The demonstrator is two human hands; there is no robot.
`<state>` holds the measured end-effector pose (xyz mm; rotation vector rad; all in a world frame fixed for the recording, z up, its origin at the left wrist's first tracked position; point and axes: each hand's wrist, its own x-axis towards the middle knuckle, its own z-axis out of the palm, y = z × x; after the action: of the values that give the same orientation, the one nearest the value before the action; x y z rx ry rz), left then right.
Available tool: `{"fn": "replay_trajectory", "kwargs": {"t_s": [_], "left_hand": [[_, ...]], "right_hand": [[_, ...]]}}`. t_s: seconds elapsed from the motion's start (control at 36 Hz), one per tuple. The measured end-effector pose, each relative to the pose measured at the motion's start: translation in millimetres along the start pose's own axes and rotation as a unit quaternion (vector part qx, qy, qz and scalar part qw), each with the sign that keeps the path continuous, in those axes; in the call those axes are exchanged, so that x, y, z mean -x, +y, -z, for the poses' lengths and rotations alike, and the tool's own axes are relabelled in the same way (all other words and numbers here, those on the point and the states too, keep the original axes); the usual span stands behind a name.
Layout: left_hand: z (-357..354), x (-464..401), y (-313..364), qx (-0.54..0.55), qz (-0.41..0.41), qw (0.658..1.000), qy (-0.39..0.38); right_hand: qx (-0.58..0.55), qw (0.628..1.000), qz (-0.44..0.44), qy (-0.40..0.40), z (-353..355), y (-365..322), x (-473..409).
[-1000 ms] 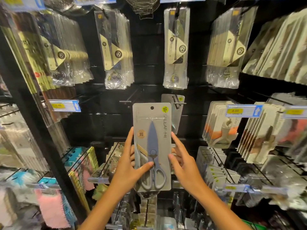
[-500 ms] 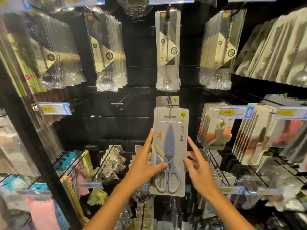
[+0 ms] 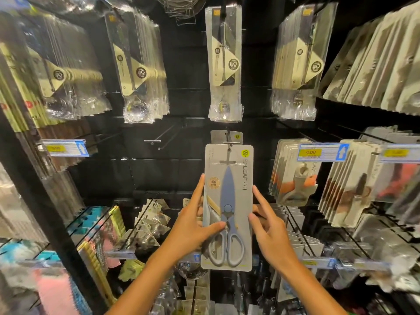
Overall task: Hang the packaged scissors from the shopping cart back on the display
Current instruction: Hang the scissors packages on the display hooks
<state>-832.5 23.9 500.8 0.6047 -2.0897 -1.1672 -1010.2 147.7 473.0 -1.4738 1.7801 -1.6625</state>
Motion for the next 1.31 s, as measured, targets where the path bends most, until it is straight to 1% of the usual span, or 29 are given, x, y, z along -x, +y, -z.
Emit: {"fn": "replay_trajectory", "kwargs": {"t_s": [0.25,0.39,0.61,0.72,0.81,1.03,1.14,1.25,1.31], "left_hand": [[-8.8,-20.9,-6.5,-0.020,-0.007,1.000,0.013],[-8.0,-44.5,-19.1,-0.038,0.001,0.999,0.011],[-6.8,-87.0,-29.6,-0.020,0.025,0.999,-0.030],[-9.4,-105.7,-35.1,-0.017,0.021,0.999,-0.039],[-10.2,-117.4,-39.0,-0.035,0.013,0.999,-0.036],[-13.1,-136.8,-41.3,-0.077,-0.001,0.997,-0.022],[-11.8,-136.2,-44.2,-0.094,0.018,0.995,-0.014],[-9.1,-132.6,-49.8,-0.132,0.024,0.991,0.011],[-6.8,-125.6,-50.9,-0.156,0.055,0.986,0.019]], "right_hand": [[0.031,0.999,0.009,-0.012,-2.8,20.5,-23.6],[0.045,0.997,0.001,-0.062,-8.7,29.1,-44.9],[0.072,0.994,0.001,-0.077,-17.8,41.3,-89.1],[0.108,0.991,0.009,-0.081,-20.1,52.3,-107.5],[0.129,0.988,0.003,-0.086,-21.8,56.5,-118.2],[0.121,0.989,-0.022,-0.087,-23.7,62.9,-141.3],[0.113,0.989,-0.028,-0.089,-21.7,69.9,-145.4],[0.113,0.991,-0.035,-0.064,-16.4,73.5,-141.2],[0.127,0.990,-0.035,-0.051,-14.0,76.7,-137.8]]}}
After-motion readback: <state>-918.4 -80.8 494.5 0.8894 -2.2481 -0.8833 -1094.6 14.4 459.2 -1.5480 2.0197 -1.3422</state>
